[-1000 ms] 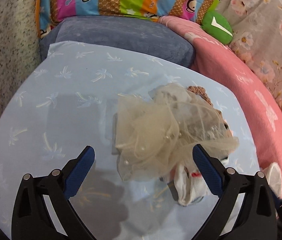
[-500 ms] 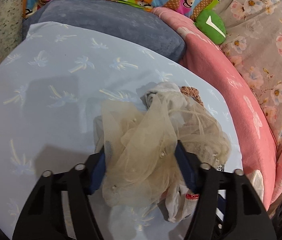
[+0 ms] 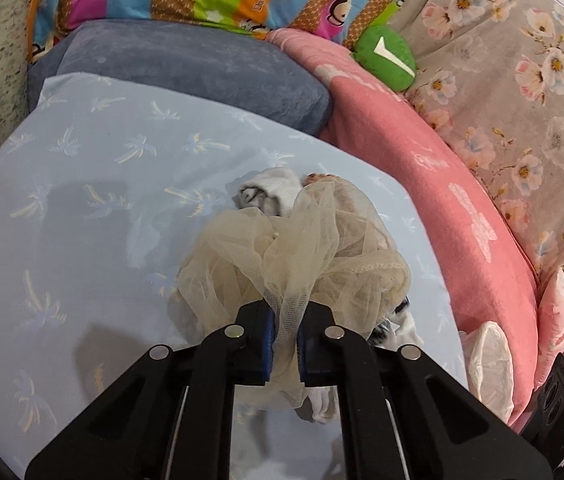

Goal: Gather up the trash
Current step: 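Grasp the beige tulle with the left tool while the right tool grasps a white cloth, then carry the tulle and white cloth over the bin and open both tools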

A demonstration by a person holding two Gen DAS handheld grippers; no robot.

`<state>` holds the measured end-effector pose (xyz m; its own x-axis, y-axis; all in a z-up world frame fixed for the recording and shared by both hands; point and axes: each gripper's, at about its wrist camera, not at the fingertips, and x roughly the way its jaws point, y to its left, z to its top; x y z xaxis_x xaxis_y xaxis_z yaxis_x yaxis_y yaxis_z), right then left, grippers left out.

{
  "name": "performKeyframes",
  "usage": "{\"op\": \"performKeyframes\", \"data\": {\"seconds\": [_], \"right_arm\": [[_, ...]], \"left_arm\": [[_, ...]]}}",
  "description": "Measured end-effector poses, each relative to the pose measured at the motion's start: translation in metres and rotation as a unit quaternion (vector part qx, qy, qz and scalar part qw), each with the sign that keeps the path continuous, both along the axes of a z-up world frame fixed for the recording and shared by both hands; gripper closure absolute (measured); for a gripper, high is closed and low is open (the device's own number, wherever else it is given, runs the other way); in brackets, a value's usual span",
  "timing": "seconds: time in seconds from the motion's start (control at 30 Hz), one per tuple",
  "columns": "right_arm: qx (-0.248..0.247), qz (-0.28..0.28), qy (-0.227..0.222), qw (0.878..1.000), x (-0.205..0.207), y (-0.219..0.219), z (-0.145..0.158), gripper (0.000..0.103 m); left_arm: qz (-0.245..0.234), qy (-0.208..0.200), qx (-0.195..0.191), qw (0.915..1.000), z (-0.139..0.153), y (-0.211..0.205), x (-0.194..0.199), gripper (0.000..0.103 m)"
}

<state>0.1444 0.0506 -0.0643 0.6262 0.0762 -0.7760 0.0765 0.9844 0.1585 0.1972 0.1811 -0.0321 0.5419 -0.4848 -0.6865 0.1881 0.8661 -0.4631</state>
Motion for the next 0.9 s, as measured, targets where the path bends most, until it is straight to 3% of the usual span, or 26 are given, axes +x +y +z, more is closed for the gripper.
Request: {"op": "performKeyframes", "data": {"seconds": [0.4, 0.9], "right_arm": [[-0.001, -0.040, -0.067, 0.997, -0.048, -0.040, 0.062, 0.098], [-0.001, -0.137, -0.115, 0.984, -0.109, -0.141, 0.101, 0.098]], "left_arm": [[-0.035, -0.049, 0.016, 0.9980, 0.043, -0.048, -0.039, 0.095], [-0.121, -0.088, 0.034, 0.9883, 0.071, -0.142, -0.082, 0.095]]}}
